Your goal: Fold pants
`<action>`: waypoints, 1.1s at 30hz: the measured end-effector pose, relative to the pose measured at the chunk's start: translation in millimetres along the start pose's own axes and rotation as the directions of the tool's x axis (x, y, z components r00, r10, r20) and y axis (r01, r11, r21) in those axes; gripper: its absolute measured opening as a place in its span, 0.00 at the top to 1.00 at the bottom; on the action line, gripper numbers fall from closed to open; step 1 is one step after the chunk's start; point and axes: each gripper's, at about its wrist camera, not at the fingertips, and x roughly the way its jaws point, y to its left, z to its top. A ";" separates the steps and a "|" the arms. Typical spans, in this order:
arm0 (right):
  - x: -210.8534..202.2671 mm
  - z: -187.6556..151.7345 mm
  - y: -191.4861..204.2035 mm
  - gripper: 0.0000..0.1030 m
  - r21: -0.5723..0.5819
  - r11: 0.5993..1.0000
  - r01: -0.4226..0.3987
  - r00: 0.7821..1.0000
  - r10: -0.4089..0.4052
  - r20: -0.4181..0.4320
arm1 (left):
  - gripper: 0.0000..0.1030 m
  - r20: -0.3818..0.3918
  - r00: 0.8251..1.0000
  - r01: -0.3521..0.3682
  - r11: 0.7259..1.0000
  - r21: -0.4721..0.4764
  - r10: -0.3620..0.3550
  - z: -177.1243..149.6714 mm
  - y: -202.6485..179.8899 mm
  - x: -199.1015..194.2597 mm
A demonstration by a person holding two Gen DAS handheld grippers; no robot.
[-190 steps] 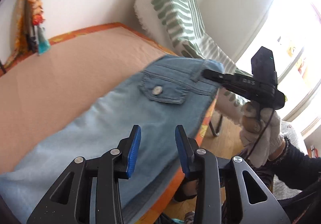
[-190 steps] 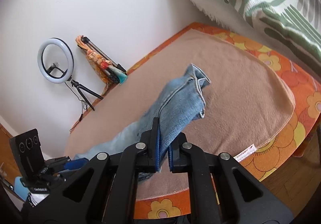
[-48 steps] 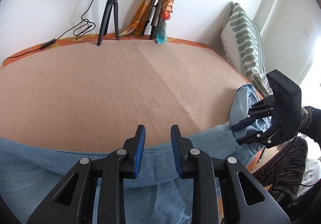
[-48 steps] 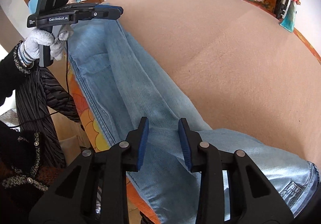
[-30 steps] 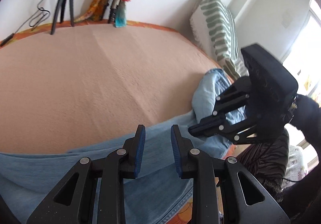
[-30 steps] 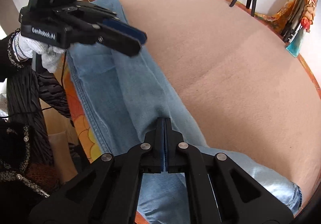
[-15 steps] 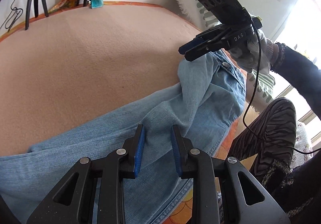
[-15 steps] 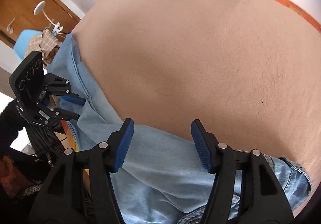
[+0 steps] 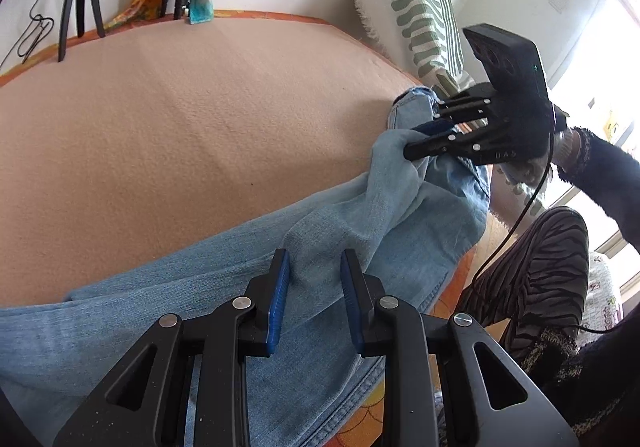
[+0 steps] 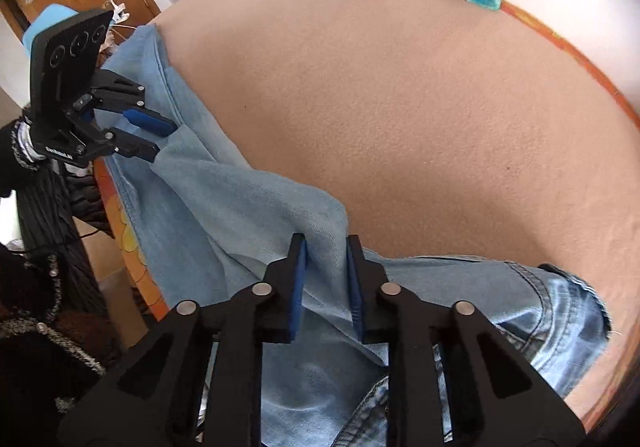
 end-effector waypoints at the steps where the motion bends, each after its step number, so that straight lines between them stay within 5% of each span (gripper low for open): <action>1: -4.1 -2.2 6.0 0.87 -0.019 0.998 0.062 0.998 -0.062 0.021 | 0.77 0.022 1.000 -0.008 1.000 -0.009 0.008 1.5 0.2 -4.5; 3: -13.9 -3.7 24.2 0.91 -0.079 0.969 0.235 0.970 -0.228 0.085 | 0.77 0.065 0.998 -0.015 1.000 -0.022 0.017 4.0 0.0 -12.5; 7: -21.5 0.2 48.2 0.91 -0.086 0.870 0.486 0.859 -0.458 0.228 | 0.77 0.099 0.994 -0.040 0.999 -0.007 0.040 6.8 -4.4 -15.1; 10: 1.4 7.1 28.9 0.89 -0.033 0.911 0.411 0.905 -0.403 0.138 | 0.77 0.057 0.997 -0.051 0.999 -0.013 0.052 7.6 -2.9 -2.9; 12: 1.1 8.3 12.9 0.75 0.017 0.961 0.277 0.955 -0.277 0.108 | 0.77 0.043 0.997 -0.057 0.998 0.001 0.057 6.2 -3.1 -0.6; 14: -14.2 6.1 -8.1 0.60 0.084 0.988 0.126 0.982 -0.136 0.127 | 0.77 0.039 0.997 -0.063 0.998 0.019 0.062 5.1 -4.3 0.5; 19: -55.4 -8.6 -72.4 0.47 0.217 0.976 0.030 0.978 -0.074 0.197 | 0.77 0.020 0.999 -0.045 0.999 -0.016 0.045 2.4 2.5 6.2; 21: -53.8 -9.4 -99.1 0.35 0.249 0.967 -0.058 0.982 0.011 0.186 | 0.77 0.011 0.999 -0.052 0.999 -0.015 0.052 0.2 2.6 9.6; 24: -39.1 -5.9 -117.0 0.34 0.220 0.975 -0.030 0.992 0.003 0.123 | 0.77 0.004 0.998 -0.061 0.998 -0.007 0.061 0.8 1.9 12.9; 28: 1.4 -7.9 -108.8 0.34 0.182 0.974 -0.133 0.991 0.131 0.023 | 0.77 0.004 0.998 -0.058 0.998 -0.014 0.058 1.4 4.4 14.2; 33: 3.3 -23.6 -92.2 0.32 0.136 0.980 -0.145 0.989 0.146 0.007 | 0.77 0.000 0.998 -0.056 0.998 -0.016 0.056 3.4 6.0 15.6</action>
